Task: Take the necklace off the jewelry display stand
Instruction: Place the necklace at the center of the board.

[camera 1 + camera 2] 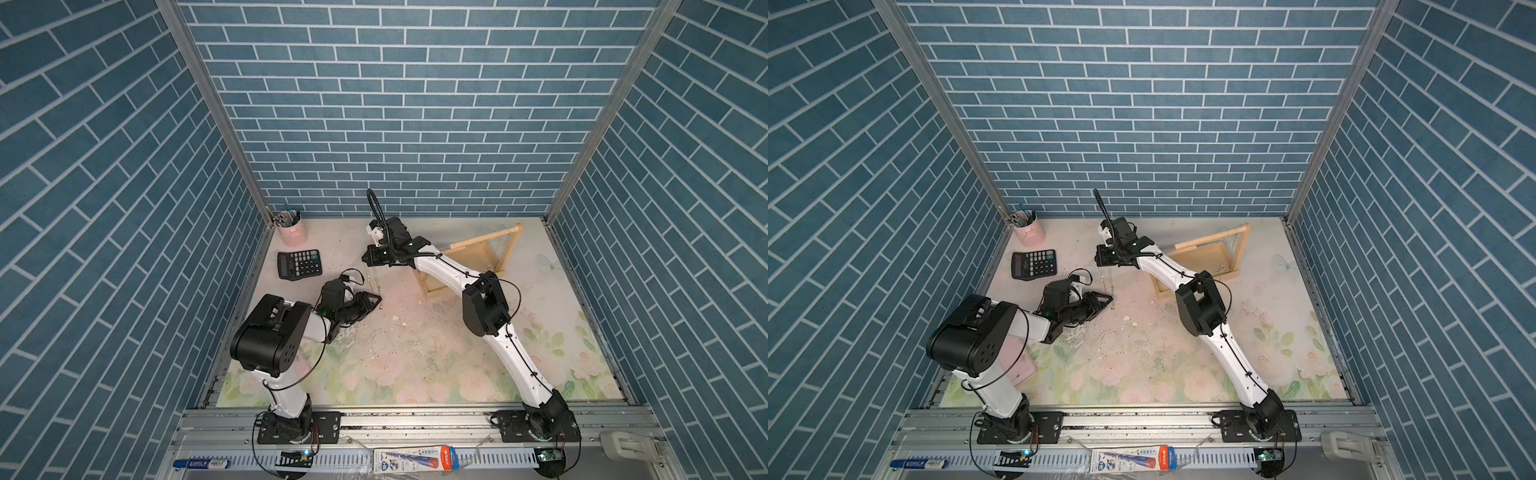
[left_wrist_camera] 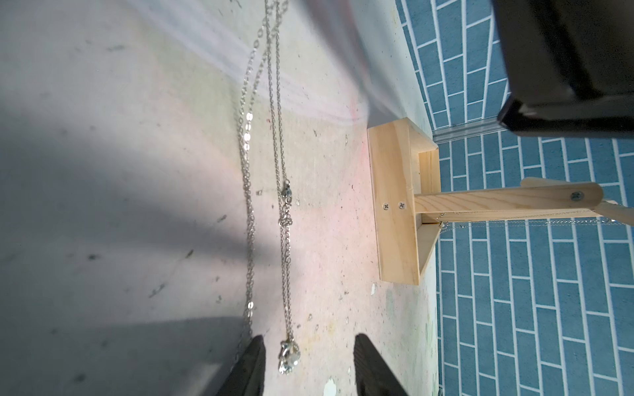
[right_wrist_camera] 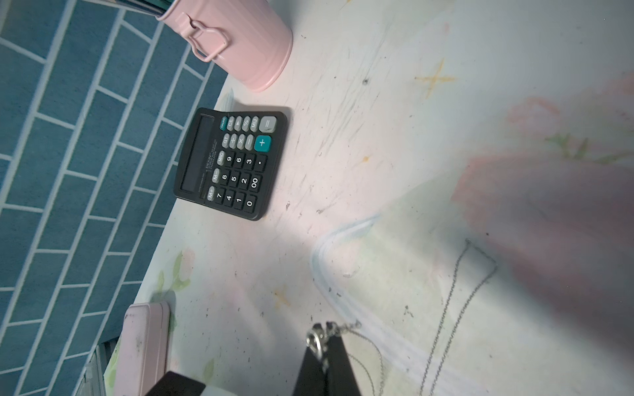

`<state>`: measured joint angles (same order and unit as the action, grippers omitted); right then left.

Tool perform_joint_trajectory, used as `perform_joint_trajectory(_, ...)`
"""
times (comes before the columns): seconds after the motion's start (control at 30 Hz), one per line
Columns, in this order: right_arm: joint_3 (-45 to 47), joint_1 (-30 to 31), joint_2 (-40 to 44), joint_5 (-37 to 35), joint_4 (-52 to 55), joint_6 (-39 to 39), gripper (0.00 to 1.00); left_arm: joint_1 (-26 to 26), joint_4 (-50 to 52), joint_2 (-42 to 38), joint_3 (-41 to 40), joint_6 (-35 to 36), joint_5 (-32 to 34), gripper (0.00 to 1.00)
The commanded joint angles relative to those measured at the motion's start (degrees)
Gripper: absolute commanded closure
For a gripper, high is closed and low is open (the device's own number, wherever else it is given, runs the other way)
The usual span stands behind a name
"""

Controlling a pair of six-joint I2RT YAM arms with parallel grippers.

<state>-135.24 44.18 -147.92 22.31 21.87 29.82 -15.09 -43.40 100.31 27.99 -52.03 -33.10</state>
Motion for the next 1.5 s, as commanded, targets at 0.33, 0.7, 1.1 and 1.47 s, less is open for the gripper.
perform_joint_trajectory(0.33, -3.6, -0.4, -4.0, -0.3, 0.6, 1.4, 1.00, 0.9, -0.5, 1.0, -3.7, -0.5, 0.7, 0.55)
perform_joint_trajectory(0.7, -4.8, -0.5, -5.2, -0.1, 0.2, 1.9, 1.00, 1.9, 0.3, -1.4, -3.4, -1.0, 0.1, 0.55)
perform_joint_trajectory(1.1, -5.9, -0.7, -6.4, -0.8, -0.1, 1.2, 1.00, 3.3, 5.4, -7.9, -1.1, -1.7, 0.1, 0.49)
perform_joint_trajectory(1.47, -6.6, -0.9, -7.1, -0.7, -0.1, 1.4, 1.00, 3.2, 2.0, -0.8, 4.4, -0.6, -2.1, 0.36)
